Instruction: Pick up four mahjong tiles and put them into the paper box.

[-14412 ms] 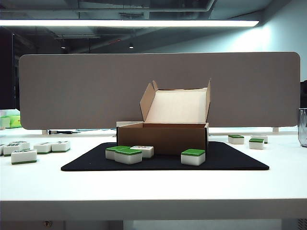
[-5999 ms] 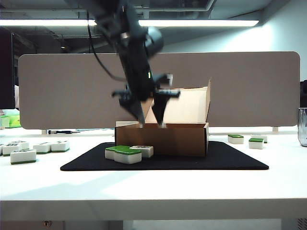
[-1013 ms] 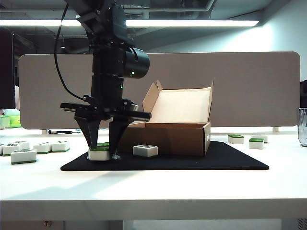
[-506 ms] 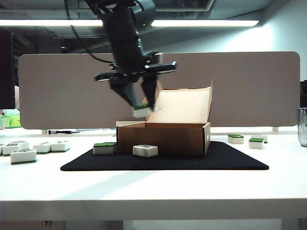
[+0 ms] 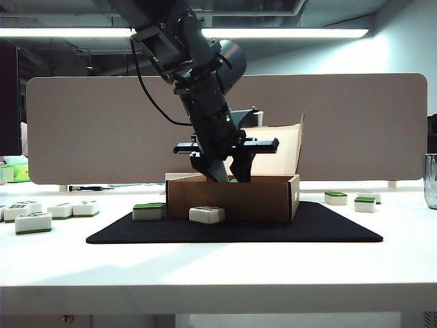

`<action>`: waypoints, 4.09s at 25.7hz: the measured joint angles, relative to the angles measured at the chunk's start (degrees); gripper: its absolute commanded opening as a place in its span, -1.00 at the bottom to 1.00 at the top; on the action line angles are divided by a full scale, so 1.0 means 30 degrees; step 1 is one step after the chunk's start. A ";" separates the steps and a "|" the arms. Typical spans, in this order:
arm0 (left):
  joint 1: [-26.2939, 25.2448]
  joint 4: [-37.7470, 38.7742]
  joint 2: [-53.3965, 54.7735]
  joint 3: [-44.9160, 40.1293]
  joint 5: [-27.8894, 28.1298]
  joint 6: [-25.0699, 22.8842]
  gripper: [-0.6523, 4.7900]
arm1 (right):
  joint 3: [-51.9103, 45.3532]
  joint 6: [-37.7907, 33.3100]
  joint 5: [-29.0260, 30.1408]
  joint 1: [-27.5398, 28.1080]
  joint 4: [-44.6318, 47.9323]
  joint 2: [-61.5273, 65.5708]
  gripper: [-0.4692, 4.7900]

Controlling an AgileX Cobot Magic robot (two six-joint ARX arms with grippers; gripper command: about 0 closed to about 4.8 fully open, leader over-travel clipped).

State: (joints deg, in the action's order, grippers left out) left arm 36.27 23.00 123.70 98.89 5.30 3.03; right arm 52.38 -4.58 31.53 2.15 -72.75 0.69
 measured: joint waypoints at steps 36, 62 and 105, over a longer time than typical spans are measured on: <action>0.0117 0.2871 0.0262 0.1443 0.0007 -0.0007 0.23 | 0.0000 0.0000 -0.0007 0.0007 0.0000 0.0000 -0.83; 0.0117 1.2815 0.1122 0.4408 -0.0044 0.0138 0.61 | 0.0000 0.0000 -0.0007 0.0000 0.0000 0.0000 -0.83; 0.1494 0.6965 0.0648 0.4554 0.0801 -0.3242 0.00 | 0.0000 0.0000 -0.0007 0.0000 0.0000 0.0000 -0.83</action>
State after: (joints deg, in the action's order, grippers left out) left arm 40.75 43.90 125.64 112.55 7.70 -6.70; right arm 52.38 -4.58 31.51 2.15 -72.75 0.69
